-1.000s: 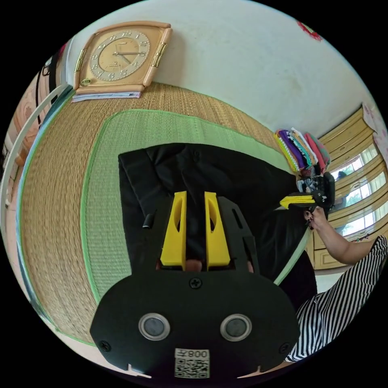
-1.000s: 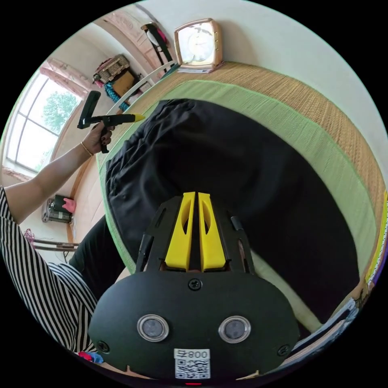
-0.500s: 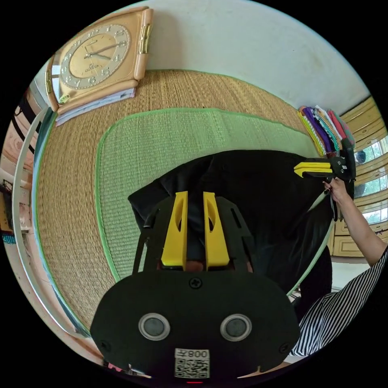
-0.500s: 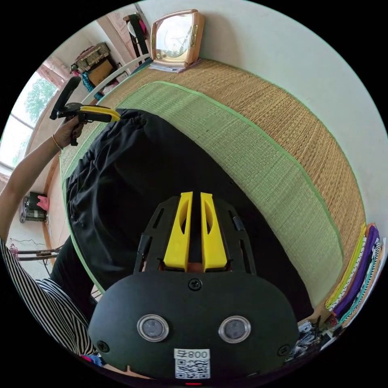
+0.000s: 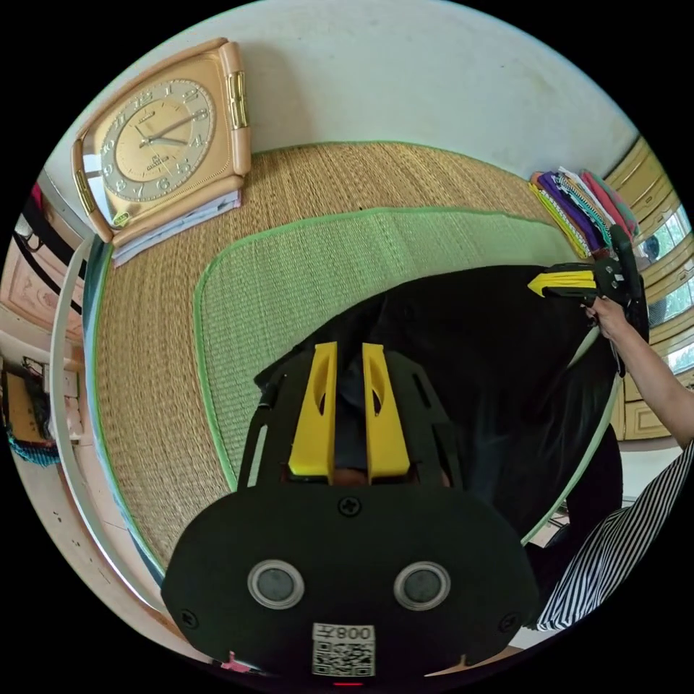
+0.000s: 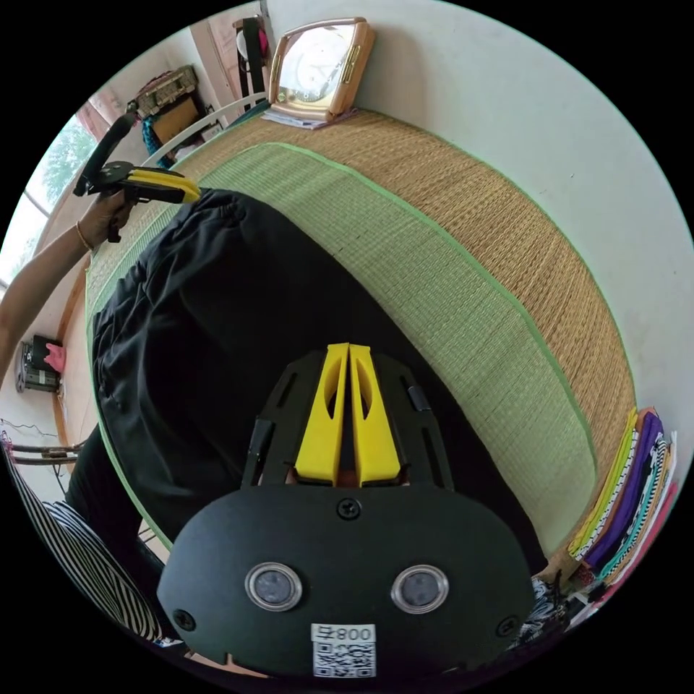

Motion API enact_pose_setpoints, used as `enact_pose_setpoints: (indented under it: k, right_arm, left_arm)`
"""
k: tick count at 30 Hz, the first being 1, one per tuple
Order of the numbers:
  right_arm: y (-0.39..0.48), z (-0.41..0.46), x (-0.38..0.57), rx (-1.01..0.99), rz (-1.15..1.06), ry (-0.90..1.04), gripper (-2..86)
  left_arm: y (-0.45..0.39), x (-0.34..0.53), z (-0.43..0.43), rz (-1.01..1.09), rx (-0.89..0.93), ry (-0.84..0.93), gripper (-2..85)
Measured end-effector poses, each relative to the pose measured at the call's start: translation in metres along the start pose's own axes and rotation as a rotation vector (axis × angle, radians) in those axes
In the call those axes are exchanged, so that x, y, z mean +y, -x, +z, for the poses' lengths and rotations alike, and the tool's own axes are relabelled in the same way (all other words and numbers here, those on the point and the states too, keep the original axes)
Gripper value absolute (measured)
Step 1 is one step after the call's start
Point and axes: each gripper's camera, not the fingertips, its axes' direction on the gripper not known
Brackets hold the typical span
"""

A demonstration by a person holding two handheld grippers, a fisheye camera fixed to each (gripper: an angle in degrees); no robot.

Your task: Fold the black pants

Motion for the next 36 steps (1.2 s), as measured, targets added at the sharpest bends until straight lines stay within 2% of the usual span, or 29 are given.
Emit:
enact_pose_setpoints:
  k: [6,12,20,25,36]
  right_arm:
    - [-0.007,0.018,-0.038,0.002,-0.011,0.058,7.5]
    - [-0.003,0.042,-0.062,0.041,-0.050,0.123,8.5]
    - [0.004,0.054,-0.066,0.038,-0.094,0.132,8.4]
    - [0.010,0.060,-0.067,0.055,-0.106,0.146,7.8]
    - [0.009,0.062,-0.054,-0.046,-0.023,0.133,2.1]
  left_arm:
    - [-0.013,-0.030,0.015,0.039,-0.083,0.226,8.6]
    - [-0.042,-0.046,0.015,0.130,-0.168,0.273,8.5]
    - [-0.060,-0.053,0.016,0.173,-0.119,0.294,8.8]
    - [-0.067,-0.051,0.018,0.140,-0.050,0.305,5.6]
    - [-0.111,-0.019,0.003,0.110,-0.135,0.236,1.4]
